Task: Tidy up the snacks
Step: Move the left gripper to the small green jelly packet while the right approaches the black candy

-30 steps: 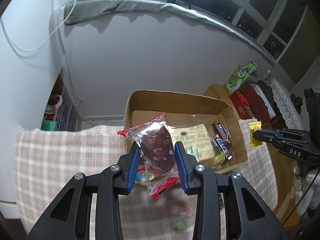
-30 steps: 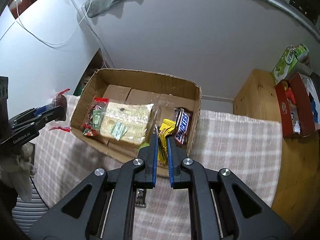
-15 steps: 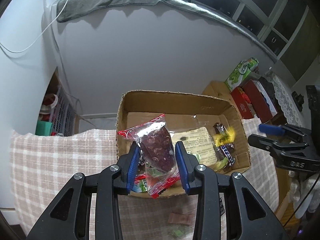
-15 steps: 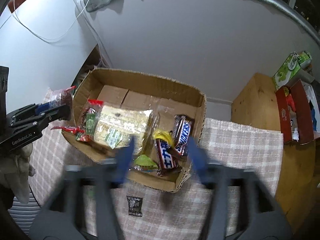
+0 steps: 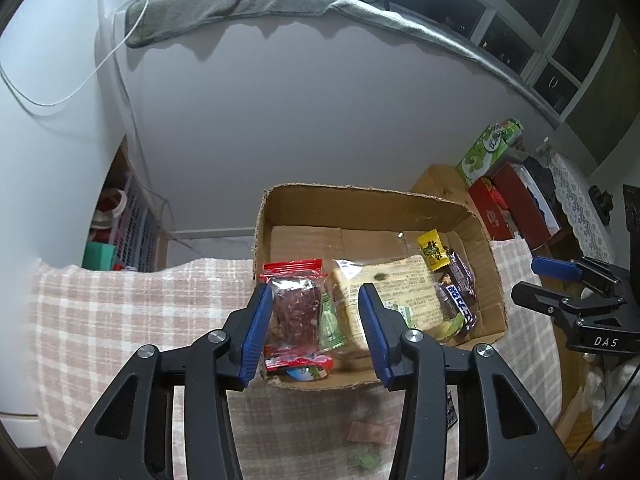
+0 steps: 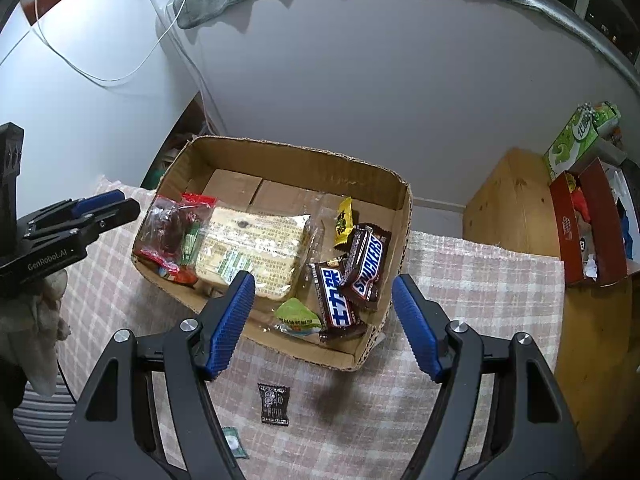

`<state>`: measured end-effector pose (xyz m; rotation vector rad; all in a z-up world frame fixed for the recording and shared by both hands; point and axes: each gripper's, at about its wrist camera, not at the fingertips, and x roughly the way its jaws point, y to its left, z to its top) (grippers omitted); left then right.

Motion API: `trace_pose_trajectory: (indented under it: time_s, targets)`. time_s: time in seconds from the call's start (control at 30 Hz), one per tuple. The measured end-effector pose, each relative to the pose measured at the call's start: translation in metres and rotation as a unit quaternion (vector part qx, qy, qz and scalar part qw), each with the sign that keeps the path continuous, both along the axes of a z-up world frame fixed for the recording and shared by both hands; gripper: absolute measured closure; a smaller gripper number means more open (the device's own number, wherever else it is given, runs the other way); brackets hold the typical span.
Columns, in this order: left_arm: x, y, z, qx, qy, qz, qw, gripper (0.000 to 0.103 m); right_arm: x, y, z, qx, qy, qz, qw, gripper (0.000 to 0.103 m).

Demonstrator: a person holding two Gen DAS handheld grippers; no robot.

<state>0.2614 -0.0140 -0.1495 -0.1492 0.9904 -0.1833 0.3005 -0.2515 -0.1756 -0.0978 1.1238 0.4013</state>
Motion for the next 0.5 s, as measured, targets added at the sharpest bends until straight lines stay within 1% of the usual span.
trace_pose_trajectory:
  time_s: [0.17,0.37,0.5]
  targets:
    - [-0.013,0.004,0.005,-0.008,-0.005,0.001,1.0000,0.060,-0.010,-0.005,0.002,0.006,0.001,-0.003,1.000,0.029]
    - [-0.036,0.012,0.001,-0.032,0.002,0.008,0.9994,0.060,-0.030,-0.007,-0.002,0.004,0.008,0.000,1.000,0.029]
    - [-0.056,0.011,-0.009,-0.027,0.013,0.004,0.9996,0.060,-0.048,-0.010,-0.013,0.002,0.017,0.002,1.000,0.029]
